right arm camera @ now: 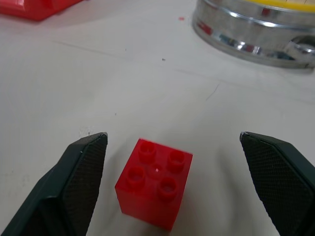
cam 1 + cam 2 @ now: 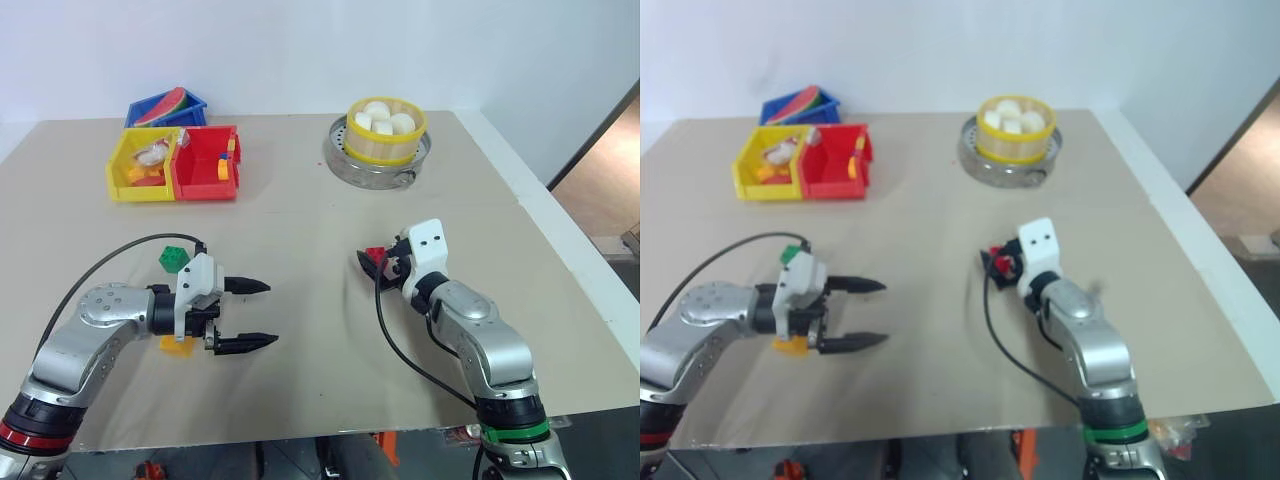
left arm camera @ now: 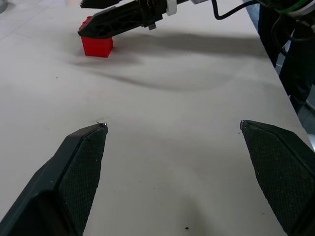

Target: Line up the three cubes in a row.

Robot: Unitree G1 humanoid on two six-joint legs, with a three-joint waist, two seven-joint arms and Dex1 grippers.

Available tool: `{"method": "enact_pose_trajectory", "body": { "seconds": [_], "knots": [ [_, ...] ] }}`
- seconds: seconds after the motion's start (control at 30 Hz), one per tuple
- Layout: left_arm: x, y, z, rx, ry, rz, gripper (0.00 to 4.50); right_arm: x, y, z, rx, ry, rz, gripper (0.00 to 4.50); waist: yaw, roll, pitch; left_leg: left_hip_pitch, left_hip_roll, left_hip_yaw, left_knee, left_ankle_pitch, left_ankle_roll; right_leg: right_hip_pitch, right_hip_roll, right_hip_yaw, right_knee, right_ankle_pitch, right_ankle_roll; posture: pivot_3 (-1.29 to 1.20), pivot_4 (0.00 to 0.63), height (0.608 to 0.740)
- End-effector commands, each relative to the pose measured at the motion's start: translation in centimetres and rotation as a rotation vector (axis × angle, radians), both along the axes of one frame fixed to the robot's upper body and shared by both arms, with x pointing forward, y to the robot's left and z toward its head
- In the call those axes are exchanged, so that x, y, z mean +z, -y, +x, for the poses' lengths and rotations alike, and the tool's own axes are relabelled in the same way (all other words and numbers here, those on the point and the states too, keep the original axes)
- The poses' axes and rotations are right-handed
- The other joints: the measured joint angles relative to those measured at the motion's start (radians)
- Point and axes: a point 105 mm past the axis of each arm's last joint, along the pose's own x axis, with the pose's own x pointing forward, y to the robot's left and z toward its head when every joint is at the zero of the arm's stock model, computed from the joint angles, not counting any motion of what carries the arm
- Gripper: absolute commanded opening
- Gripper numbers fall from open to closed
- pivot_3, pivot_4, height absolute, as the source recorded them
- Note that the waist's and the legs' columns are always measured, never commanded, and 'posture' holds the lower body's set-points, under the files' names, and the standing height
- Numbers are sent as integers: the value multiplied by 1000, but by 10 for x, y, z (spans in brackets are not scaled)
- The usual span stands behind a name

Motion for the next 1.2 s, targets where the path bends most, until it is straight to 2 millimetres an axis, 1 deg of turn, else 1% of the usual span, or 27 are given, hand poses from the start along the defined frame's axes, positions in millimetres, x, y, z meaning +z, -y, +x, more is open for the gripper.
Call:
{"method": "enact_pose_trajectory", "body": {
  "seconds": [0.03,0.13,0.23,0.37,0.4,0.43,0.47,0.57,0.67,0.73,0.83,0.93,1.03,1.1,1.2],
  "knots": [
    [5,4,-3,-16,44,-6,4465,-3,0,0,1,-10,5,4500,0,0,0,0,0,0,0,0,0,0,0,0,0,0,0,0,150,740],
    [4,5,-3,-13,44,-4,4465,-10,0,1,-3,-30,6,4500,0,0,0,0,0,-1,0,0,0,0,0,-1,0,0,0,0,150,740],
    [2,4,-4,-11,43,4,4500,-15,0,3,-15,-48,10,3621,0,0,0,0,0,-1,0,0,0,0,0,-1,0,0,0,0,150,740],
    [1,4,-5,-6,42,6,4500,-16,-2,3,-10,-49,16,2220,0,0,0,-1,0,-2,1,0,0,0,0,-2,0,0,0,0,150,740],
    [0,3,-5,-5,41,7,4500,-16,-3,3,-6,-49,14,1963,0,0,0,-1,0,-2,1,0,0,0,0,-2,0,0,0,0,150,740],
    [0,3,-5,-4,41,8,4500,-16,-3,2,-2,-48,11,1519,0,0,0,-1,0,-2,1,0,0,0,0,-2,0,0,0,0,150,740],
    [-1,2,-5,-4,41,10,4500,-16,-4,2,2,-45,9,1247,0,0,0,-1,0,-2,1,0,0,0,0,-2,0,0,0,0,150,740],
    [-1,1,-7,3,38,10,4500,-6,-9,-3,97,-34,15,1239,0,0,0,-1,0,-2,1,0,0,0,0,-2,0,0,0,0,150,740],
    [-1,-1,-9,11,33,9,4500,5,-14,-4,254,-7,-42,1239,0,0,0,-1,0,-2,1,0,0,0,0,-2,0,0,0,0,150,740],
    [-1,-3,-11,22,24,3,4500,14,-16,-3,372,8,-90,1239,-2,0,0,-1,-1,-2,1,0,0,0,-1,-2,0,0,0,0,150,740],
    [-3,-8,-14,45,5,-5,4500,20,-24,-10,627,5,-175,1239,-2,0,0,0,-1,-2,2,0,1,0,0,-2,0,1,0,0,150,740],
    [-6,-14,-17,70,-3,4,4500,16,-30,-22,850,-33,-249,1239,-1,0,0,0,0,-5,1,0,1,1,1,-5,0,0,0,0,150,740],
    [-7,-21,-18,113,0,2,4500,3,-35,-35,1019,-84,-313,1239,0,0,0,-1,1,-6,1,0,2,1,1,-6,0,0,-1,0,150,740],
    [-8,-23,-19,135,0,-2,4500,-5,-38,-41,1086,-97,-337,1239,0,0,0,-1,2,-6,1,0,2,1,1,-6,0,0,-1,0,150,740],
    [-7,-24,-22,156,2,-10,4500,-13,-43,-41,1131,-98,-352,1239,0,0,0,-1,1,-5,2,0,2,1,0,-6,0,0,-1,0,150,740]
  ]
}}
